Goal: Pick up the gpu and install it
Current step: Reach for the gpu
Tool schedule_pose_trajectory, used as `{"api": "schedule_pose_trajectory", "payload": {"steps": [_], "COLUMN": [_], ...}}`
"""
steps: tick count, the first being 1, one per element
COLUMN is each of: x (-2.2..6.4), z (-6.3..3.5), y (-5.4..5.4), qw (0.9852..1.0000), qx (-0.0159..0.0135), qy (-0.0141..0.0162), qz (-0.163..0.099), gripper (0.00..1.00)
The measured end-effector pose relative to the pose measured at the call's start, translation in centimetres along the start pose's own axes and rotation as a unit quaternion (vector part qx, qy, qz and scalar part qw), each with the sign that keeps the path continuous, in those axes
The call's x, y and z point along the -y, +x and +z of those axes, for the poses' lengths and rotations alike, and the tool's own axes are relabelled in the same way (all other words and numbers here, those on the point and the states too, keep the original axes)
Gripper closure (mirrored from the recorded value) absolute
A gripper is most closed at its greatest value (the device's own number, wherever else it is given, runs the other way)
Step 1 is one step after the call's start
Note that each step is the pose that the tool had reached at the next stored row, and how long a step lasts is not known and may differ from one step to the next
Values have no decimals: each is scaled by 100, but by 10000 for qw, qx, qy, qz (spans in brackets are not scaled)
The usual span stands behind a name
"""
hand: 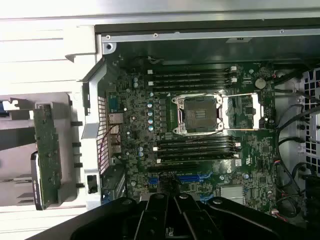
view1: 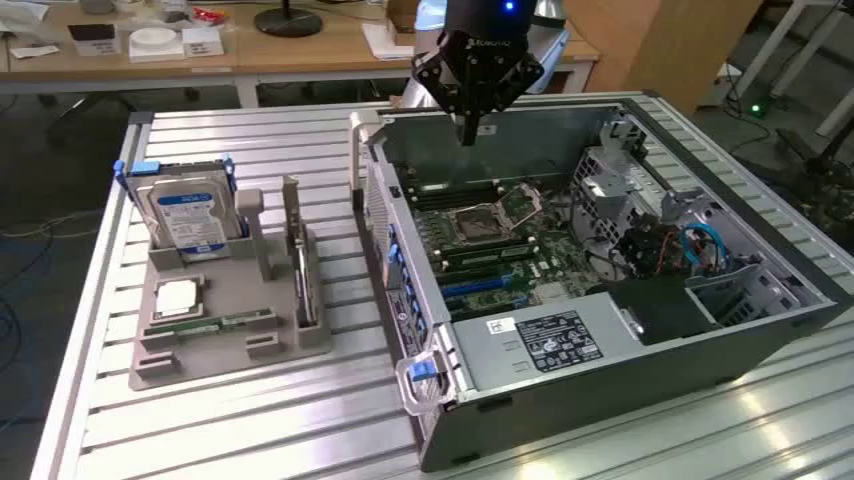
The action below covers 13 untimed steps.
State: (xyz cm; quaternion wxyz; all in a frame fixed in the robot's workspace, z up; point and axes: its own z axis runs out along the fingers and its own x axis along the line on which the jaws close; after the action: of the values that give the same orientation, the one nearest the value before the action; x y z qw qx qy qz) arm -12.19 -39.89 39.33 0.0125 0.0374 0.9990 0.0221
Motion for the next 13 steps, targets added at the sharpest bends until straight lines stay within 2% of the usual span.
{"api": "schedule_pose_trajectory", "payload": {"steps": [4, 13], "x": [2, 15], "z": [-1, -5], "y": [20, 181], "qw": [10000, 10000], "qx": [0, 0], "qy": [1, 0], "qz": [1, 0], "gripper": [90, 90]}}
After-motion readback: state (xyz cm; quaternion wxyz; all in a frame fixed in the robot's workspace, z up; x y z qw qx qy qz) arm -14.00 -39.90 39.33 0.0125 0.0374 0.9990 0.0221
